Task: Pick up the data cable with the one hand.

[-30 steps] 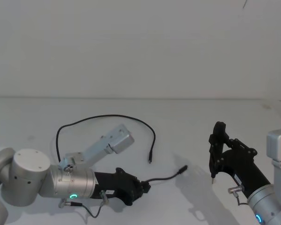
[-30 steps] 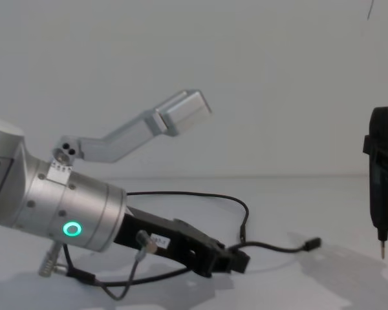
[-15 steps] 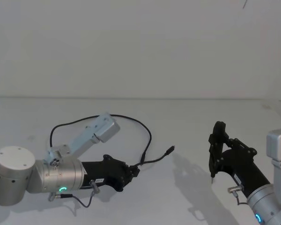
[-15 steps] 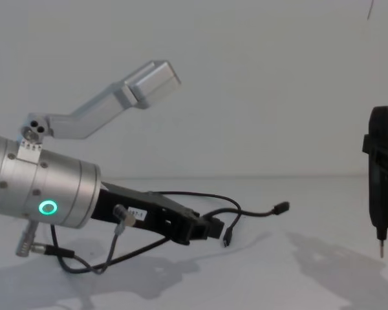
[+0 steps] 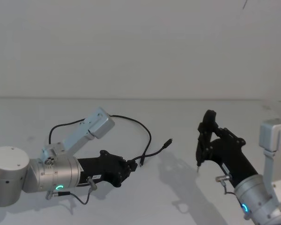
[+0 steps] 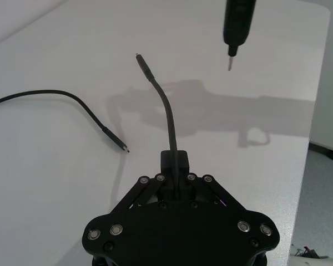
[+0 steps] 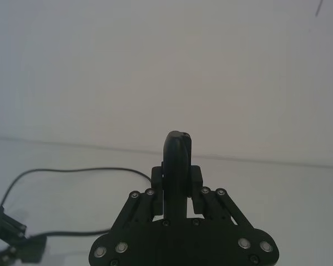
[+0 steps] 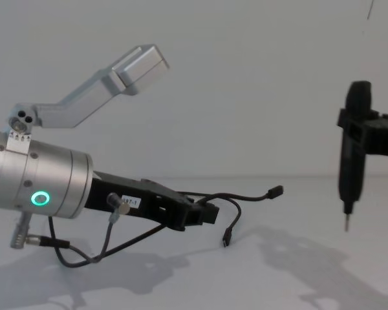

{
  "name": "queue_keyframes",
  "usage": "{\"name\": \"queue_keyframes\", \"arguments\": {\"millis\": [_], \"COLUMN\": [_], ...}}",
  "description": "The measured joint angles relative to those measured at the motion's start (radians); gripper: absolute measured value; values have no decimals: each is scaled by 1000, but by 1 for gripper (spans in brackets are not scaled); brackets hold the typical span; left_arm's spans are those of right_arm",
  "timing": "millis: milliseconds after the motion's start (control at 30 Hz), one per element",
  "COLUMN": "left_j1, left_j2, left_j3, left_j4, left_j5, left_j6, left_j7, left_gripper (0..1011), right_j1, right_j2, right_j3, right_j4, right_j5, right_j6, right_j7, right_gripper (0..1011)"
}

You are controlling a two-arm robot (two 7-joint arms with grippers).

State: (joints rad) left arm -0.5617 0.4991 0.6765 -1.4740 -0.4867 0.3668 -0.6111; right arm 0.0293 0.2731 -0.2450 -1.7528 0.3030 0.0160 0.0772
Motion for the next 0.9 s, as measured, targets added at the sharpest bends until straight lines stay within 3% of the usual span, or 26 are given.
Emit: {"name": "queue_keyframes", "arguments": {"millis": [567,900], "left_j1": [6,7], "left_j2": [5,6], "left_j3": [-8,-9], "left_j4": [-10,-11], "left_j5": [-8,-9], "left_j6": [-7,-9], "left_j7": [9,10], "left_gripper": [40,40], "right_j1": [114,208], "right_j2": [-100,-158], "right_j3": [-33,-32], "right_j4": [121,254], "right_j5": [2,-16], "right_j6": [-47,-87], "right_j7": [13,3], "right_gripper": [279,279]}}
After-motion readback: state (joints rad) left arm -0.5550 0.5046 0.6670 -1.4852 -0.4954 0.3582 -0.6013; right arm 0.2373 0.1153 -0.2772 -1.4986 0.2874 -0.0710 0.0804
